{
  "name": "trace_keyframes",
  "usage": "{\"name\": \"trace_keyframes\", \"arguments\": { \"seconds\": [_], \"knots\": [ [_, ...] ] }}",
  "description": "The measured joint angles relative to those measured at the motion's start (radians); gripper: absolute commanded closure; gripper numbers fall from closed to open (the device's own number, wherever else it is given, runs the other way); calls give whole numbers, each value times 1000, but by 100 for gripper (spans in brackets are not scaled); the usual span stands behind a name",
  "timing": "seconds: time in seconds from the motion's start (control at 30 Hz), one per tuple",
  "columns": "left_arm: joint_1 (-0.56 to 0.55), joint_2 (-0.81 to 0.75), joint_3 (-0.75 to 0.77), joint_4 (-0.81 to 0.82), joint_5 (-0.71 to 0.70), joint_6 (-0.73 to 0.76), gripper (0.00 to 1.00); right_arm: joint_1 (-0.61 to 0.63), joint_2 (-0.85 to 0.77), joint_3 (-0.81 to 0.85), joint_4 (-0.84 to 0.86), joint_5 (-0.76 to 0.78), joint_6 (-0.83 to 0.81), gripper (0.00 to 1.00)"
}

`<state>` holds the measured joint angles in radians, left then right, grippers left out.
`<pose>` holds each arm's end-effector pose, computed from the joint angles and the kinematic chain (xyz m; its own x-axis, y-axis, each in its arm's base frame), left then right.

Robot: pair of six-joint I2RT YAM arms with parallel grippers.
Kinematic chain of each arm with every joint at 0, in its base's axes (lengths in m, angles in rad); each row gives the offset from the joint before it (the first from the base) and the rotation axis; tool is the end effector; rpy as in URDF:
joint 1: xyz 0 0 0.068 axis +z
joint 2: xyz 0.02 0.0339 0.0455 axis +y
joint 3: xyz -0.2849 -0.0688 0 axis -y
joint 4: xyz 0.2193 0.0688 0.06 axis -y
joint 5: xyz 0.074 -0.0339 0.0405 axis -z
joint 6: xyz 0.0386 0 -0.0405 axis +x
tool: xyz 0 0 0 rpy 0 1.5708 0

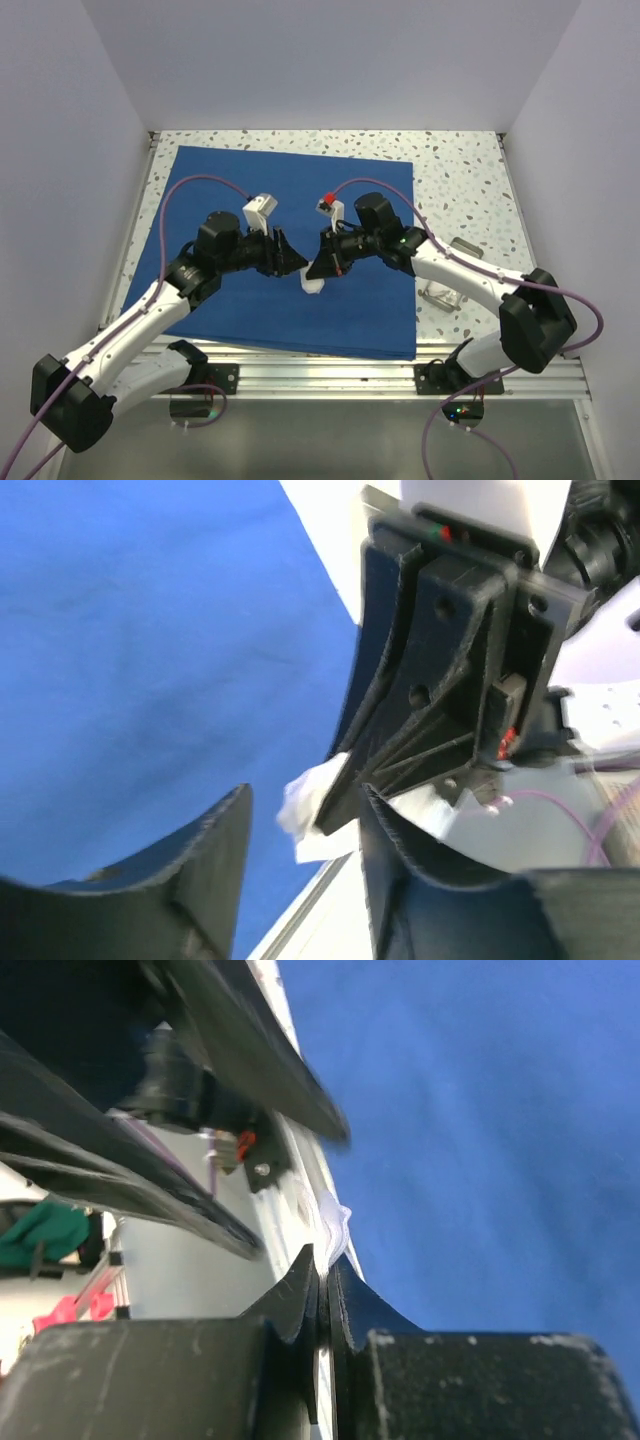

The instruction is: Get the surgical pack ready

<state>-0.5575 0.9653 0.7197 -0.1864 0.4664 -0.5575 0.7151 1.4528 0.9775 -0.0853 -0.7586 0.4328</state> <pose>0.1467 -0.1119 0.3072 -0.7348 -0.0987 -0.6710 0.5071 0.5770 -0.6402 0.2056 0.2137 0.2952 -0.7485 -0.2469 -0.6154 -0.6630 0.2969 0.6872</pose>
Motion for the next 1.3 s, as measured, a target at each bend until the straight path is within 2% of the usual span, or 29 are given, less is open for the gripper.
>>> {"name": "trace_keyframes", "arguments": {
  "seconds": [0.1, 0.17, 0.23, 0.4, 0.57, 0.67, 0.87, 0.97, 1.2, 1.3],
  "knots": [
    [0, -2, 44, -56, -95, 5, 40, -18, -6, -6, -43, 63, 0, 100],
    [1, -3, 84, -86, -166, 14, 39, -84, -34, -28, -91, 105, 3, 100],
    [2, -5, 107, -99, -213, 24, 38, -198, -79, -50, -161, 170, 4, 100],
    [2, -3, 102, -109, -240, 26, 36, -616, -210, -62, -393, 370, -20, 100],
    [2, -8, 60, -108, -225, 15, 36, -867, -222, -71, -549, 509, -60, 100],
    [2, -9, 48, -111, -204, 9, 36, -919, -176, -72, -595, 543, -76, 100],
    [2, -17, 47, -108, -181, -1, 36, -951, 31, -72, -618, 556, -103, 100],
    [2, -26, 40, -106, -172, -7, 37, -954, 71, -72, -619, 555, -110, 100],
    [2, -32, 34, -102, -157, -8, 38, -963, 98, -72, -625, 589, -119, 93],
    [2, -31, 34, -96, -149, -10, 38, -964, 98, -72, -627, 600, -120, 73]
  ]
}}
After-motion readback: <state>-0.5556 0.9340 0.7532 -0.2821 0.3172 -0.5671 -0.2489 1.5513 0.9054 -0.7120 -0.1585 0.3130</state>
